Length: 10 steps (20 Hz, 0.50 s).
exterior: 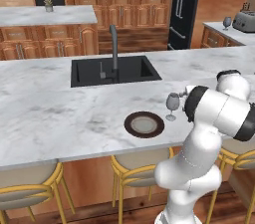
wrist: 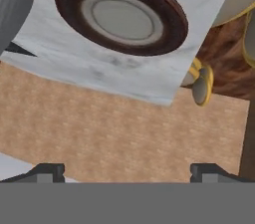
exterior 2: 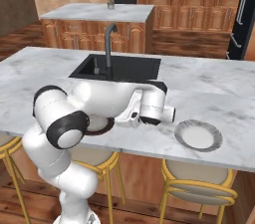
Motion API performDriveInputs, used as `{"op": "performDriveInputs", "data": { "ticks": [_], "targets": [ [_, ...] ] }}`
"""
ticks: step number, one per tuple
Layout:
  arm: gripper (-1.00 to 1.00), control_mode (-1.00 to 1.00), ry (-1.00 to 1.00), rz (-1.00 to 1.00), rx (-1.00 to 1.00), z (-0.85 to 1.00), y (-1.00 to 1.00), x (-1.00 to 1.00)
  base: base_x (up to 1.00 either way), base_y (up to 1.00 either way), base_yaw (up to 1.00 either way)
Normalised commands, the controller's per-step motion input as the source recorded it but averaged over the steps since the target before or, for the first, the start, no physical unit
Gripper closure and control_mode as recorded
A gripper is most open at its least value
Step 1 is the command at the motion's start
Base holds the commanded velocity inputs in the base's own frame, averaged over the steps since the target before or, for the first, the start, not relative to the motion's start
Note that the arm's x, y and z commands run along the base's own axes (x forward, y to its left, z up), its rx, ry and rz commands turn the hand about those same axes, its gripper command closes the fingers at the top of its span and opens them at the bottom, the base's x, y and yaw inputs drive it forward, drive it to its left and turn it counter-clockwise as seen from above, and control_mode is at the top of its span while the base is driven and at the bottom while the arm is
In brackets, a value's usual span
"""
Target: Retrieve the wine glasses from the counter and place one next to each plate.
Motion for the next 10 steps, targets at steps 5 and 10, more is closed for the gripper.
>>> {"op": "performDriveInputs", "data": {
  "ticks": [5, 10],
  "targets": [
    [-1.0, -1.0, -0.11, -0.01, 0.0, 0.41, 0.04, -0.16, 0.0, 0.0, 0.0],
    [-1.0, -1.0, -0.14, 0.0, 0.0, 0.55, 0.37, -0.27, 0.0, 0.0, 0.0]
  ]
}}
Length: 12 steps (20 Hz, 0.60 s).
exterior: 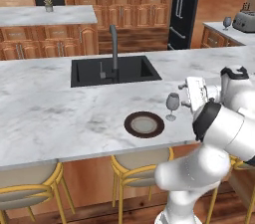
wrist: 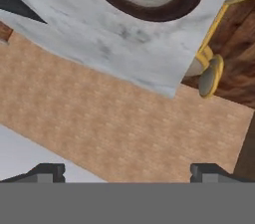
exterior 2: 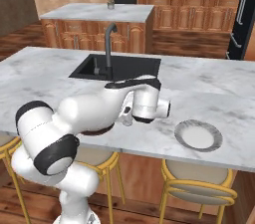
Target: Retrieve the wine glasses from the counter and place one next to each plate.
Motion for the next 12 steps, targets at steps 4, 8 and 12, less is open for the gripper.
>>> {"op": "performDriveInputs", "data": {
  "ticks": [4, 8, 12],
  "targets": [
    [-1.0, -1.0, -0.21, 0.0, 0.0, 0.48, 0.24, -0.45, 0.0, 0.0, 0.0],
    [-1.0, -1.0, -0.18, 0.0, 0.0, 0.4, 0.29, -0.66, 0.0, 0.0, 0.0],
    [-1.0, 1.0, -0.04, 0.0, 0.0, 0.09, 0.07, -0.24, -0.75, 0.29, 0.0]
  ]
}}
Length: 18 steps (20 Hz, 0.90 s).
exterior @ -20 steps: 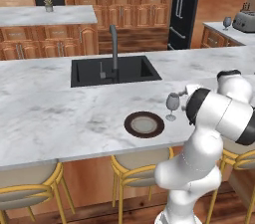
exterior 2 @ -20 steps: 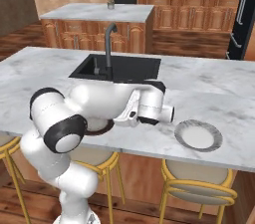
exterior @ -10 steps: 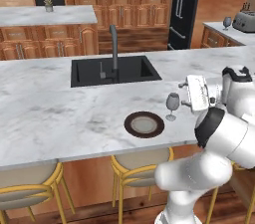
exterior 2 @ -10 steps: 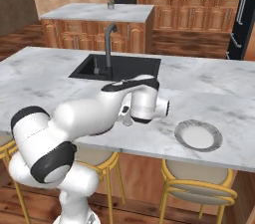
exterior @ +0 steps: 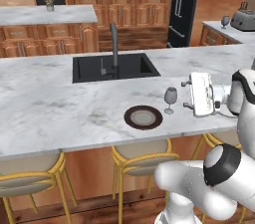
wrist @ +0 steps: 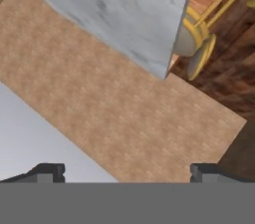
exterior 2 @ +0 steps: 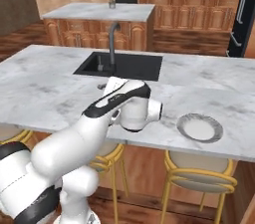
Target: Retrieve the wine glasses from the counter and place one next to each plate.
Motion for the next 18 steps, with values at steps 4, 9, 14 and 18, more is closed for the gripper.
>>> {"op": "performDriveInputs", "data": {
  "ticks": [4, 9, 14, 18],
  "targets": [
    [-1.0, 1.0, 0.0, 0.0, 0.0, 0.0, 0.0, 0.0, -0.99, 0.42, 0.0],
    [-1.0, 1.0, 0.0, 0.0, 0.0, 0.0, 0.0, 0.0, -0.62, 0.8, 0.0],
    [-1.0, 1.0, 0.0, 0.0, 0.0, 0.0, 0.0, 0.0, 0.03, 1.0, 0.0],
    [-1.0, 1.0, 0.0, 0.0, 0.0, 0.0, 0.0, 0.0, 0.12, 1.0, 0.0]
  ]
}}
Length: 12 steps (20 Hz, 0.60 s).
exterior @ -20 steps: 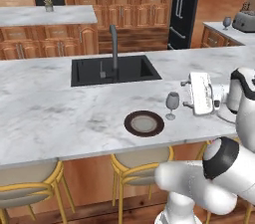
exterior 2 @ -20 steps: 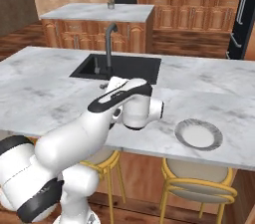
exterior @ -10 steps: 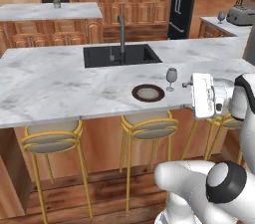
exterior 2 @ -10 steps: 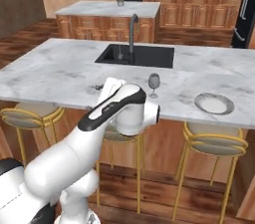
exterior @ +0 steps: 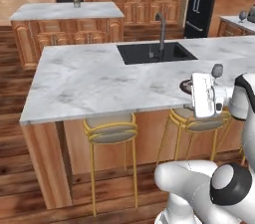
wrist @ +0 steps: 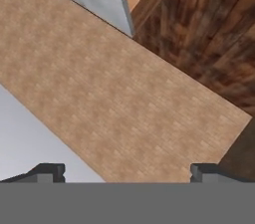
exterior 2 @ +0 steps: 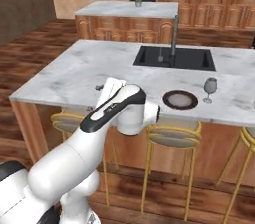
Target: Retrieve the wine glasses from the counter and place one next to each plate.
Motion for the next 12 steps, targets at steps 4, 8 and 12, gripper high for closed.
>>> {"op": "performDriveInputs", "data": {
  "ticks": [4, 8, 12],
  "targets": [
    [-1.0, 1.0, 0.0, 0.0, 0.0, 0.0, 0.0, 0.0, 0.01, 1.0, 0.0],
    [-1.0, 1.0, 0.0, 0.0, 0.0, 0.0, 0.0, 0.0, 0.0, 1.0, 0.0],
    [-1.0, 1.0, 0.0, 0.0, 0.0, 0.0, 0.0, 0.0, 0.02, 1.0, -0.01]
  ]
}}
